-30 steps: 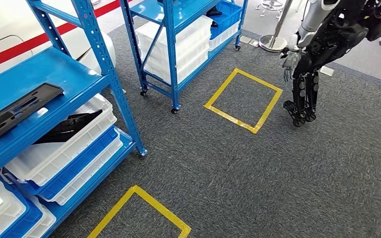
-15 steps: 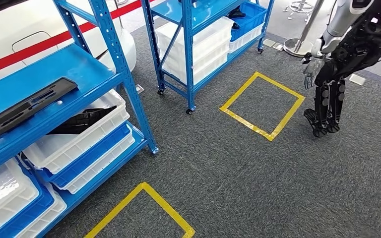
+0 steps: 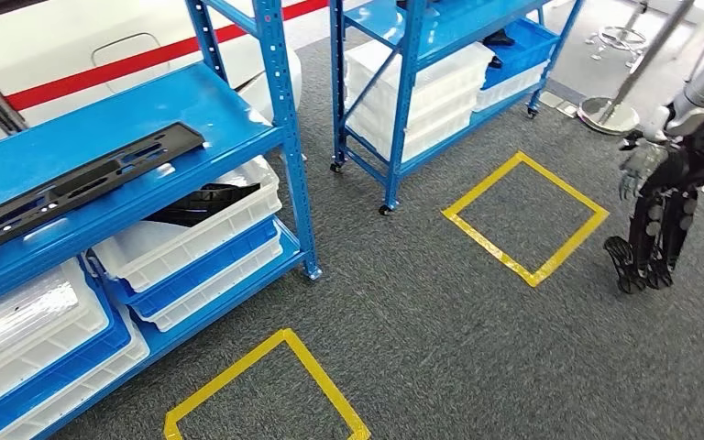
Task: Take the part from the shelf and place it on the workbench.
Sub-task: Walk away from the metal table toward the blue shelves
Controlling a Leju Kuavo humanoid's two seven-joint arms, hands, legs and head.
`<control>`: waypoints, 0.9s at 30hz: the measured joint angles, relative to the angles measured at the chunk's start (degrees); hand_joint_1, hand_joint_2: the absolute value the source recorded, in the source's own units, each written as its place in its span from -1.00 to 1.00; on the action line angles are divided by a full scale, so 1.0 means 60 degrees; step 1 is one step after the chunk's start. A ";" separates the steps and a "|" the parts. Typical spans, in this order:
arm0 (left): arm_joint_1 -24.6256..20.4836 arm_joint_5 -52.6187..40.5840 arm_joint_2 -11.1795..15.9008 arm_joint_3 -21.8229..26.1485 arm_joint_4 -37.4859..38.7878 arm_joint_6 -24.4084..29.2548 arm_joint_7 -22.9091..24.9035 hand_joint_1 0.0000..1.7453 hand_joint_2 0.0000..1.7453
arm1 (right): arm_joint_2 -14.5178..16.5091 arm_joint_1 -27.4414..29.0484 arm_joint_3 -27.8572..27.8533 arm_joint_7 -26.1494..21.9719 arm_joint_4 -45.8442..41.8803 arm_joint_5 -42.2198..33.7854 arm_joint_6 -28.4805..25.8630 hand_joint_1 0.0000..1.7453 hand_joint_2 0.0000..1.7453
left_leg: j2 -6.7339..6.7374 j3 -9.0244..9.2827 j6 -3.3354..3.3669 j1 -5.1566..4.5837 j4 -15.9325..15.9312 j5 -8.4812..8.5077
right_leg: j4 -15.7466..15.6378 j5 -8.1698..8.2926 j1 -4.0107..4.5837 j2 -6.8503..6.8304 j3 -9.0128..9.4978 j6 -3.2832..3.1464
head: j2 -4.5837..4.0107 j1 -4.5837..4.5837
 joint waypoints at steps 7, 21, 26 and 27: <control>0.0016 -0.0047 -0.0005 0.0001 0.0000 -0.0008 0.0053 -1.00 -1.00 | -0.0024 0.0056 0.0000 -0.0026 0.0005 0.0029 0.0011 -1.00 -1.00 | -0.0752 0.0026 -0.0207 0.0042 0.0165 -0.0131 | -0.1238 0.0855 -0.0245 0.0428 0.0311 0.0458 | 0.0000 0.0062; 0.0028 -0.0116 0.0062 0.0012 -0.0004 -0.0020 0.0131 -1.00 -1.00 | 0.0029 0.0028 0.0000 -0.0015 0.0008 0.0101 0.0065 -1.00 -1.00 | 0.0247 -0.0887 -0.0306 0.0040 0.1733 -0.0623 | -0.1516 0.0829 -0.0049 -0.0367 0.0562 -0.0113 | 0.0000 -0.0055; -0.0046 -0.0148 0.0129 0.0060 -0.0028 -0.0028 0.0161 -1.00 -1.00 | 0.0119 -0.0002 0.0001 -0.0048 0.0004 0.0134 0.0101 -1.00 -1.00 | 0.0548 -0.0234 0.0021 -0.0186 0.0337 -0.0213 | -0.1609 0.0755 0.0012 -0.0772 0.0687 -0.0011 | 0.0000 -0.0043; -0.0034 -0.0148 0.0128 0.0068 -0.0028 -0.0038 0.0164 -1.00 -1.00 | 0.0123 -0.0012 0.0002 -0.0050 0.0003 0.0139 0.0107 -1.00 -1.00 | 0.0450 -0.0169 0.0032 -0.0152 0.0226 -0.0146 | -0.1597 0.0735 0.0023 -0.0755 0.0710 0.0023 | -0.0001 -0.0034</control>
